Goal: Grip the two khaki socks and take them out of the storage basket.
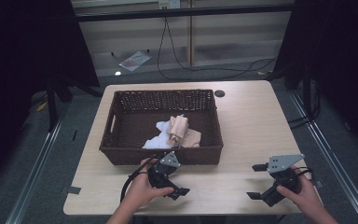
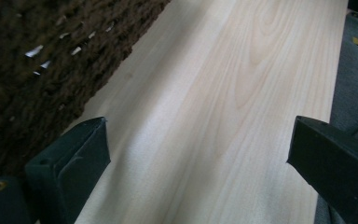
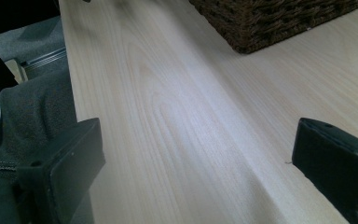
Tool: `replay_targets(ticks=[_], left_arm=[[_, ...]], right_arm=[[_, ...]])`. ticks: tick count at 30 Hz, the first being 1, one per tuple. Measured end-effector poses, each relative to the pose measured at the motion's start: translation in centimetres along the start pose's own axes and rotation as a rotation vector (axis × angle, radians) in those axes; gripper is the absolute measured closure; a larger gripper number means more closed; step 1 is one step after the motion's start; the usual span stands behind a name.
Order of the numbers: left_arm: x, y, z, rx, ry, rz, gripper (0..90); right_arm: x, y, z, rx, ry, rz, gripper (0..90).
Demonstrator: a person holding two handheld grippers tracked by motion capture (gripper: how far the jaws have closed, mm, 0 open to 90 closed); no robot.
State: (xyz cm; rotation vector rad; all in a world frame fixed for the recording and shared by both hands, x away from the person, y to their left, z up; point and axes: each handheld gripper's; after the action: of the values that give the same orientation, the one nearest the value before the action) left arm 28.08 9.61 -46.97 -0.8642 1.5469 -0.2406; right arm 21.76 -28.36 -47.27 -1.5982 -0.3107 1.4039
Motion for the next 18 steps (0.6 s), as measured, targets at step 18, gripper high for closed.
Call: replay_targets(ticks=[18], left_arm=[[-0.8,-1.5,0.3,-0.037,0.029,0.039,6.4]], right_arm=[[-0.1,0.0,0.0,0.004,0.004,0.001,2.0]])
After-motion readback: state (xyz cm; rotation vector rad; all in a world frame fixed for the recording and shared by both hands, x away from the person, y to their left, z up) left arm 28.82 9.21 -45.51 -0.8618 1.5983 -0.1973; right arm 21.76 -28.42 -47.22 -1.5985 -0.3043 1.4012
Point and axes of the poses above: each handheld gripper's, and its own axes: x roughly forward along the jaws, y roughly out of its underside, z roughly to its left, and after that the axes turned 2 degrees about -x, right-handed
